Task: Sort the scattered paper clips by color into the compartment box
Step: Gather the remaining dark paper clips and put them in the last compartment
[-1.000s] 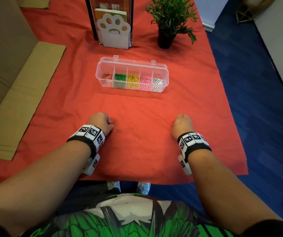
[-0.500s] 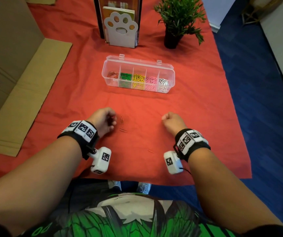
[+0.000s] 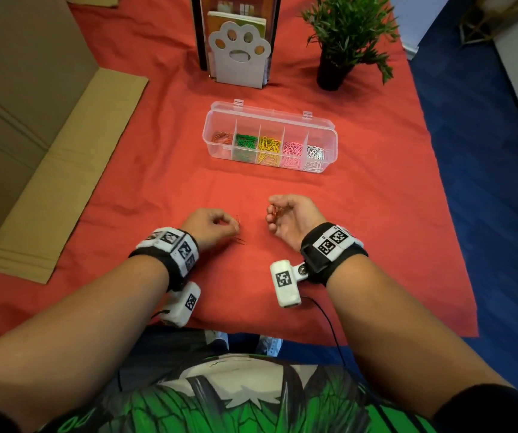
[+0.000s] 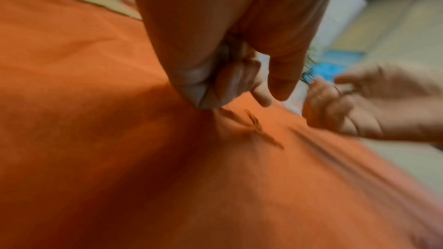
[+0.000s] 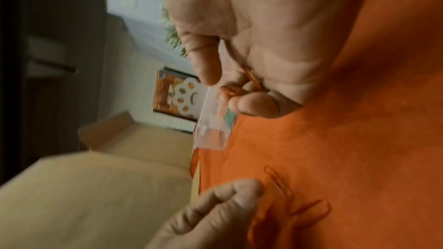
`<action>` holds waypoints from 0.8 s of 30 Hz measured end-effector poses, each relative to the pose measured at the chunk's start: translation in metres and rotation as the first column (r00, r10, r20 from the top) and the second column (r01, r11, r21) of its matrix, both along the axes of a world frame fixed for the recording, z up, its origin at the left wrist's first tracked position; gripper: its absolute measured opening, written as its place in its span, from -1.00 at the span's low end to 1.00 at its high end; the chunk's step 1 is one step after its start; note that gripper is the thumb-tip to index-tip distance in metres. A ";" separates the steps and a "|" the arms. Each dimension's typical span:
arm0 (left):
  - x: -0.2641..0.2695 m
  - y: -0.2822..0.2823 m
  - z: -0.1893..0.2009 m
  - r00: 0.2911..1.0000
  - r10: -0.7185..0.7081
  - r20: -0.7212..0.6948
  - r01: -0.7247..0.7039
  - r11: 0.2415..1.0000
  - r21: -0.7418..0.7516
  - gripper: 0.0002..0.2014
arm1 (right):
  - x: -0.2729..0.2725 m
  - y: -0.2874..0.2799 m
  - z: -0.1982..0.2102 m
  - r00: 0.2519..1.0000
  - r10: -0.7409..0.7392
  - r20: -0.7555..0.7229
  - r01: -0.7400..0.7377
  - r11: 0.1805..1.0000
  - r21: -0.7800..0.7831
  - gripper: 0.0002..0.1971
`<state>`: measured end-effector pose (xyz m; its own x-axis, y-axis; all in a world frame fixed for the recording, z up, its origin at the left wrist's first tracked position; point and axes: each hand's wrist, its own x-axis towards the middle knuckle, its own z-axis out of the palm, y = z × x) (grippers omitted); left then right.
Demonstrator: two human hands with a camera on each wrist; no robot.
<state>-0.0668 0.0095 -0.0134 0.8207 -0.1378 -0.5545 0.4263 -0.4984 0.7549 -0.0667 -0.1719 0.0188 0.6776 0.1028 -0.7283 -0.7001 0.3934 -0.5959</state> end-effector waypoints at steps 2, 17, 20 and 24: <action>-0.006 -0.001 -0.002 0.969 -0.221 0.112 0.200 0.964 0.177 -0.90 | 0.007 0.008 -0.004 0.992 0.118 0.036 -0.108 0.975 -0.194 -0.83; 0.013 0.034 0.010 0.984 0.082 -0.159 -0.066 0.992 0.107 -0.79 | 0.011 0.063 -0.040 0.465 0.845 -0.266 -0.211 -0.186 -0.960 -0.60; 0.019 0.042 0.022 0.868 0.287 -0.404 -0.408 0.877 -0.254 -0.96 | 0.004 0.067 -0.039 0.441 0.852 -0.283 -0.218 -0.205 -0.954 -0.68; 0.025 0.042 0.025 0.821 0.349 -0.452 -0.524 0.776 -0.352 -0.87 | 0.015 0.057 -0.035 0.528 0.817 -0.232 -0.379 -0.017 -0.925 -0.72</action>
<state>-0.0420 0.0514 0.0111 0.6200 -0.1116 -0.7766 0.7826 0.1593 0.6018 -0.0517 -0.1153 -0.0161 0.8723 0.1321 -0.4708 -0.0659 -0.9223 -0.3808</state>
